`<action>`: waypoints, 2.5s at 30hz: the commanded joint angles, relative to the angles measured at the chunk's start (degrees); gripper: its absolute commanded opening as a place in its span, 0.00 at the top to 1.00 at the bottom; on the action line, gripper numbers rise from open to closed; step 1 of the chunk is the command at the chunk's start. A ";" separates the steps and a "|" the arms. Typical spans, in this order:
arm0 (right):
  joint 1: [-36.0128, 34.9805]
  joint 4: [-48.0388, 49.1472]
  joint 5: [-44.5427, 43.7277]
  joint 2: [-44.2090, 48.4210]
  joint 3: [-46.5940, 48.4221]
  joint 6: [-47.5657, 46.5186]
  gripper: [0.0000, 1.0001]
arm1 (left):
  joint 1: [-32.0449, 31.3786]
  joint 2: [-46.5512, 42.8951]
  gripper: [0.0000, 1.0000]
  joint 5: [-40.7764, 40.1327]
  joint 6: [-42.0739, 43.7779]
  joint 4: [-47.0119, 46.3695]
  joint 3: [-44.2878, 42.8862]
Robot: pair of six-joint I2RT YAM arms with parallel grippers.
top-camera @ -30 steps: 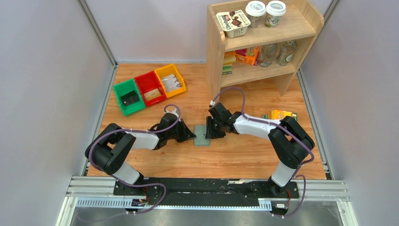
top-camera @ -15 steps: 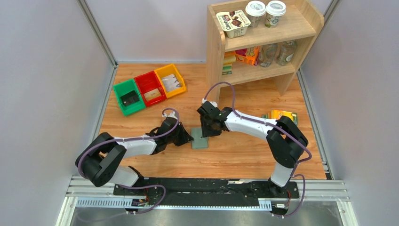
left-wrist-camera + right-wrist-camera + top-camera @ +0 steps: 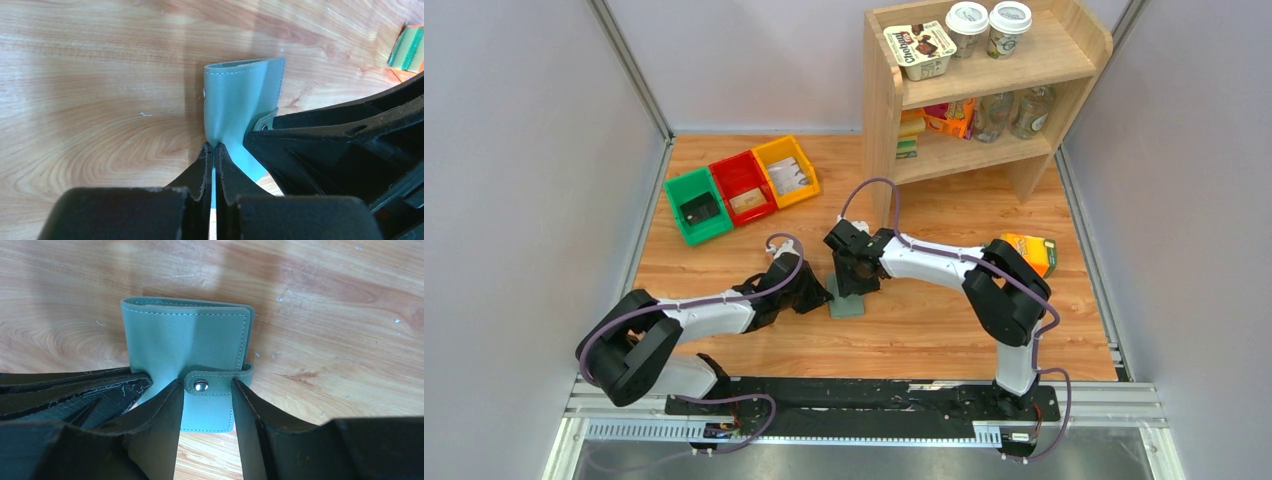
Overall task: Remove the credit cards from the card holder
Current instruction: Open the card holder at the center of the board.
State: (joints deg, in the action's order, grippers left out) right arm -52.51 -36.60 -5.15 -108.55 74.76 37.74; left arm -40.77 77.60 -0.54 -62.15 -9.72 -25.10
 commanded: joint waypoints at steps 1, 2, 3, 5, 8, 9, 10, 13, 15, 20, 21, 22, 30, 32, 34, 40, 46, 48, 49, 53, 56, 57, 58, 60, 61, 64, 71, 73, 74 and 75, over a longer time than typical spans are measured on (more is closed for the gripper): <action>-1.28 -0.22 -3.72 -3.68 0.12 1.55 0.56 | -1.32 -3.07 1.00 -3.33 -0.95 2.33 0.14; -1.45 -0.84 -4.51 -3.94 0.12 1.73 0.58 | -1.50 -3.59 1.00 -3.59 -0.87 3.03 -0.29; -1.37 -1.45 -5.39 -4.21 0.12 1.73 0.60 | -1.76 -3.86 1.00 -4.03 -0.69 3.38 -0.47; -1.37 -1.55 -5.84 -4.13 -0.14 1.55 0.64 | -2.11 -4.56 1.00 -4.56 -0.43 4.44 -0.91; -1.28 0.03 -4.26 -2.55 -1.11 0.85 0.71 | -2.20 -5.44 1.00 -5.26 0.01 5.84 -1.00; -1.28 0.91 -3.21 -2.02 -1.46 0.15 0.73 | -2.20 -5.53 1.00 -5.70 0.10 6.28 -1.09; -1.28 1.26 -2.68 -1.14 -1.81 -0.29 0.75 | -2.20 -5.62 1.00 -5.88 0.19 7.07 -0.91; -0.75 1.88 -2.67 1.49 -3.13 -0.65 0.79 | -2.21 -6.32 1.00 -6.84 0.10 7.61 0.31; 0.04 2.49 -1.89 3.16 -4.09 -0.73 0.82 | -2.29 -6.94 1.00 -7.46 -0.17 8.04 1.37; 2.23 5.57 1.10 6.77 -7.87 -1.79 0.91 | -2.20 -8.34 1.00 -8.34 -0.34 8.92 3.04; 2.67 6.18 1.71 7.38 -8.75 -1.79 0.93 | -2.20 -8.52 1.00 -8.43 -0.34 9.01 3.22; 2.94 6.71 2.15 8.00 -9.45 -1.88 0.95 | -2.20 -8.61 1.00 -8.52 -0.43 9.01 3.22; 5.05 8.30 2.33 10.99 -13.94 -1.26 0.98 | -2.21 -8.78 1.00 -8.43 0.54 9.45 3.04; 5.14 9.00 2.60 11.78 -14.55 -1.09 0.94 | -2.20 -8.61 1.00 -8.17 1.15 9.10 2.95; 5.31 9.09 1.81 11.87 -14.73 -0.82 0.87 | -2.20 -8.43 1.00 -7.73 1.33 8.75 2.69; 7.07 12.16 3.81 10.82 -17.36 0.49 0.74 | -2.20 -8.08 1.00 -6.23 3.17 7.96 1.99; 8.48 20.59 11.55 12.05 -21.85 1.37 0.78 | -2.20 -7.38 1.00 -5.35 3.44 7.34 1.90; 9.09 22.27 13.49 12.14 -22.90 1.73 0.84 | -2.20 -7.47 0.98 -5.27 3.61 7.69 1.64; 9.35 23.23 14.45 12.22 -23.34 1.81 0.88 | -2.20 -7.47 0.95 -5.44 4.05 8.13 1.29; 9.62 25.26 16.22 13.80 -24.92 1.99 1.00 | -2.29 -9.40 0.63 -8.33 6.24 15.50 -1.70; 9.62 26.05 16.83 15.47 -25.72 2.25 1.00 | -2.29 -11.59 0.43 -10.18 7.92 21.91 -5.12; 9.62 26.14 17.10 15.91 -25.63 2.25 1.00 | -2.29 -11.95 0.39 -10.71 8.18 23.93 -5.83; 9.62 26.05 17.10 16.35 -25.80 2.34 1.00 | -2.38 -12.21 0.37 -10.89 8.79 25.08 -7.23; 9.62 26.23 17.28 17.14 -25.81 2.60 1.00 | -2.64 -11.78 0.35 -11.41 9.50 27.72 -9.86; 9.62 26.23 17.36 17.67 -25.81 2.78 1.00 | -2.73 -11.42 0.35 -11.85 9.76 29.30 -10.66; 9.53 25.97 17.36 18.90 -25.81 3.31 1.00 | -3.61 -8.88 0.35 -12.12 11.43 30.98 -14.70; 9.53 18.07 16.14 24.08 -20.11 0.68 1.00 | -3.79 -8.77 0.34 -13.26 11.26 33.53 -17.97; 9.53 14.99 15.78 25.49 -17.12 -0.38 1.00 | -3.79 -11.49 0.33 -14.23 11.00 33.80 -17.00; 9.53 13.67 15.87 26.28 -15.89 -0.73 1.00 | -3.79 -12.47 0.33 -14.84 11.00 34.15 -16.82; 9.45 12.70 16.04 26.72 -14.83 -1.08 1.00 | -3.79 -14.56 0.33 -15.11 11.00 34.32 -16.13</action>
State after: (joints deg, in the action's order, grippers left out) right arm -42.72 -19.29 11.42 -86.39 53.19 39.09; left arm -44.27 69.21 -12.99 -52.10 22.63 -41.82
